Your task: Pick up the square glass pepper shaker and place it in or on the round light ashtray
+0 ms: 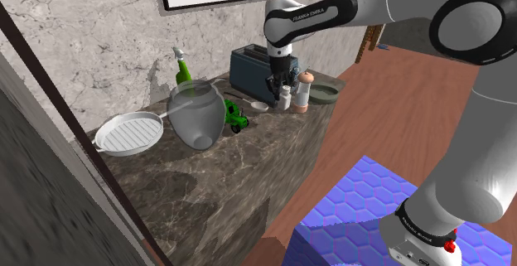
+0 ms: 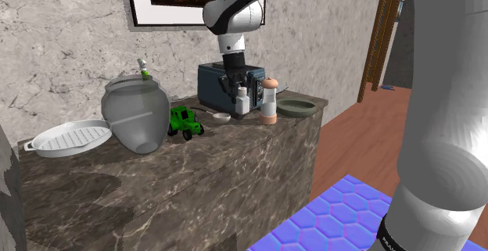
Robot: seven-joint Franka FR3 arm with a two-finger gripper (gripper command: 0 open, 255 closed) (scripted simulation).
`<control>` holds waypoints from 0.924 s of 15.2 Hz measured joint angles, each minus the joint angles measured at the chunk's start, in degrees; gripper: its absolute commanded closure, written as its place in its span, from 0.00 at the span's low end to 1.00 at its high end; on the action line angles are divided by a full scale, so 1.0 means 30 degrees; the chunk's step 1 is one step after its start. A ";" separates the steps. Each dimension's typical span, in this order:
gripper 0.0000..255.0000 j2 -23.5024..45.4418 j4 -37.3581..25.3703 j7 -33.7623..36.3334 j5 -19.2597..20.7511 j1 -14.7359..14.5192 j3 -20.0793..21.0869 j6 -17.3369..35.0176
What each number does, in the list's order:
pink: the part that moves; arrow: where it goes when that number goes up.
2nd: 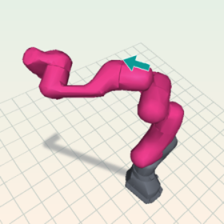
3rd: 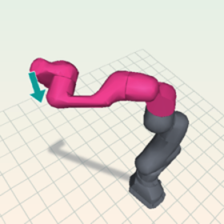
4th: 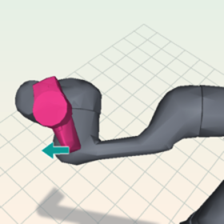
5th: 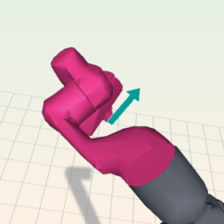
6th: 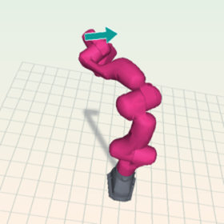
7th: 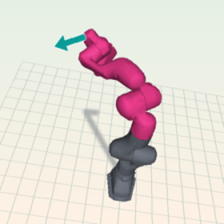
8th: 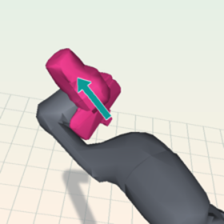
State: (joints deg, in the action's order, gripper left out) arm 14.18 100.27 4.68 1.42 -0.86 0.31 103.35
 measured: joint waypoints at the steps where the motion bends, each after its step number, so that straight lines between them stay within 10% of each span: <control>1: 1.00 -0.0037 -0.0184 -0.0030 0.0002 0.0013 -0.0009 -0.0223; 14: 1.00 0.1301 -0.2840 -0.4012 0.0277 0.2506 -0.1593 -0.1363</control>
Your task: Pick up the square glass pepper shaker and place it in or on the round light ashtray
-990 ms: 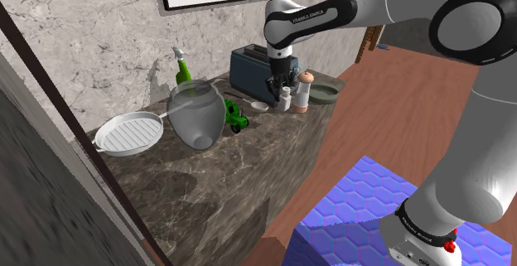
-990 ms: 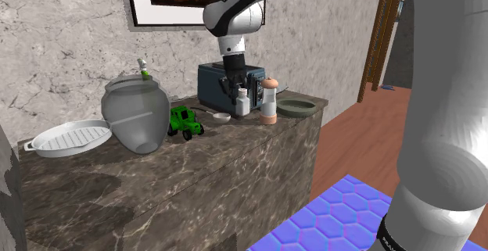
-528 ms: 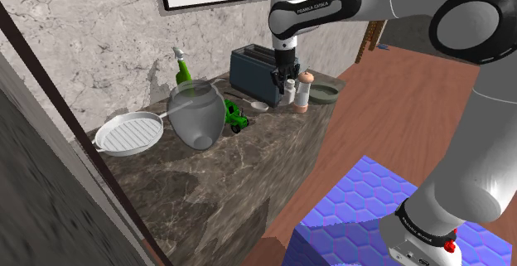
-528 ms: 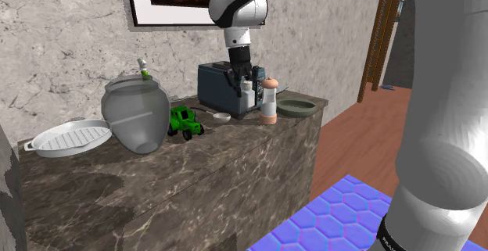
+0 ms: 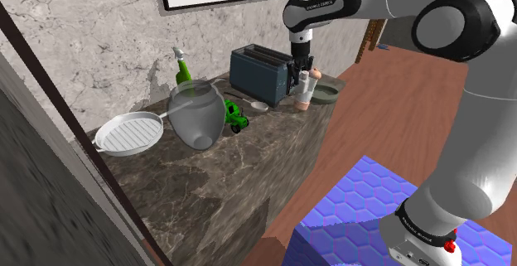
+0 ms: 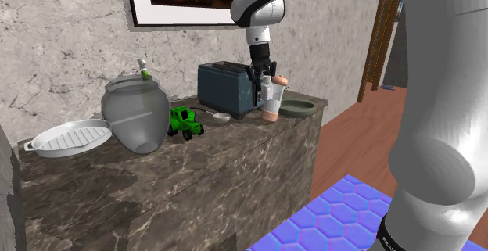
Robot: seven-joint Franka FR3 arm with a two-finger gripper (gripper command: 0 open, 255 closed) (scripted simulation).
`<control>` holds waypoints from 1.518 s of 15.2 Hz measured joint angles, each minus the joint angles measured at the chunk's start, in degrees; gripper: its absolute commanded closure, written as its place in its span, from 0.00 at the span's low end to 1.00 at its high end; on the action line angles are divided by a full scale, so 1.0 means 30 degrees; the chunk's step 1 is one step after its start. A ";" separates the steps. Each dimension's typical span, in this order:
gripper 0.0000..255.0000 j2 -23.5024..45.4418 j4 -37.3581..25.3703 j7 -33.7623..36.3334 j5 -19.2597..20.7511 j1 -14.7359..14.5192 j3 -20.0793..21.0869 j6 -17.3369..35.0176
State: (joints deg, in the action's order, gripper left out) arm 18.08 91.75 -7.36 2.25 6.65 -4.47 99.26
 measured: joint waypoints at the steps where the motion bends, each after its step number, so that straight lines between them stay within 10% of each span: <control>1: 1.00 0.0334 -0.0432 -0.0404 0.0001 0.0265 -0.0144 -0.0091; 16: 1.00 0.7036 -1.0798 -0.5835 -0.0504 0.4593 -0.1575 -0.3400; 23: 1.00 0.7279 -0.9598 -0.5979 -0.0509 0.4741 -0.1599 -0.1885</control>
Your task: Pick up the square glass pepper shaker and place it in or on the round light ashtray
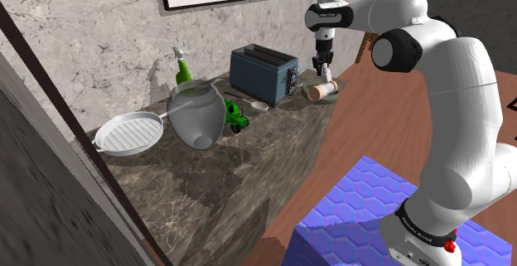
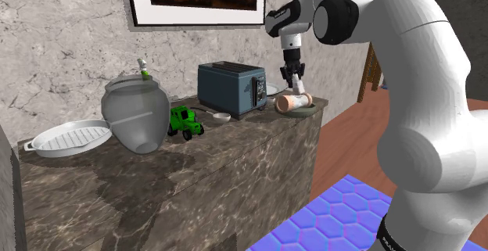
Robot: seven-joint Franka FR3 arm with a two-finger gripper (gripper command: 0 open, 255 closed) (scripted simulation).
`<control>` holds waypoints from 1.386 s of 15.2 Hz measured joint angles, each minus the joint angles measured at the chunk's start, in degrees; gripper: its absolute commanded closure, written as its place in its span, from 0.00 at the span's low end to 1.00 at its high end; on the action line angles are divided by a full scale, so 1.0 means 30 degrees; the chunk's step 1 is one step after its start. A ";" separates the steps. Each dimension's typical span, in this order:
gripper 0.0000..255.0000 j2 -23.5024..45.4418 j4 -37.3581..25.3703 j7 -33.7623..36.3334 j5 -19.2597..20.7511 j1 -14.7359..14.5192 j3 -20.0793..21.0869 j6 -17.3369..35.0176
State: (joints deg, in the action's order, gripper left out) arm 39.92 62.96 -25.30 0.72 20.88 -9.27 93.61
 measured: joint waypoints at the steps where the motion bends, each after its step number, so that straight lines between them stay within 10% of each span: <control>1: 1.00 -0.0017 0.0245 0.0015 0.0002 -0.0010 0.0002 0.0260; 13: 1.00 0.0216 0.1617 0.0121 -0.0023 -0.0060 0.0050 0.1789; 14: 0.00 0.0225 0.1612 0.0120 -0.0024 -0.0058 0.0050 0.1784; 21: 0.00 0.0356 0.1133 0.0079 -0.0037 -0.0013 0.0048 0.1437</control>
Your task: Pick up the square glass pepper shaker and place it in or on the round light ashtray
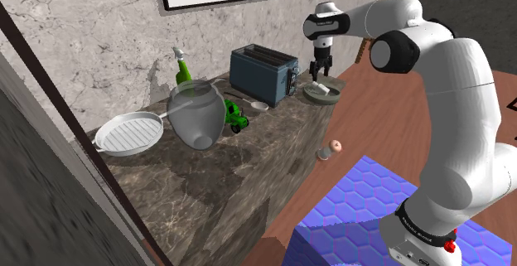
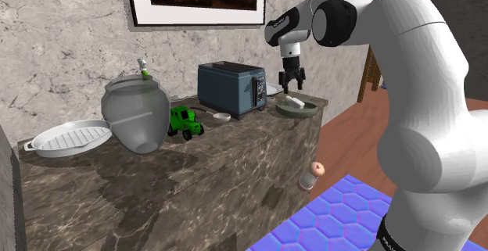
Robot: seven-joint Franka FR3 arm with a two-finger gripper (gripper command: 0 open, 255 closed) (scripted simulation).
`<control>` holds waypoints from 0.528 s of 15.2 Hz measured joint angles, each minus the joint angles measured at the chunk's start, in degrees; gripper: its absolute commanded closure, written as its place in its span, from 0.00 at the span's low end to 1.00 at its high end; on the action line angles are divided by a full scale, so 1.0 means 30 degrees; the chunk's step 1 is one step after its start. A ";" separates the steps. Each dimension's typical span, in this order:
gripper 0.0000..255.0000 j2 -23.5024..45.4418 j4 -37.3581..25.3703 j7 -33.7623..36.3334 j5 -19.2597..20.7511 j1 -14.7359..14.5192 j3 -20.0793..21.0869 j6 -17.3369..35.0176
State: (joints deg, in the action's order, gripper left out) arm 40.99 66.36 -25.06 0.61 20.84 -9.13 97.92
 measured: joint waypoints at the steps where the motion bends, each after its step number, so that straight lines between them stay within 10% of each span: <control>1: 0.00 0.0063 -0.0663 0.0009 -0.0009 -0.0001 0.0005 -0.0586; 8: 0.00 0.0501 -0.2961 0.0003 -0.0048 0.0038 0.0027 -0.2463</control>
State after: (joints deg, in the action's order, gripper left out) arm 42.49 57.48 -25.05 0.47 20.95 -9.05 90.53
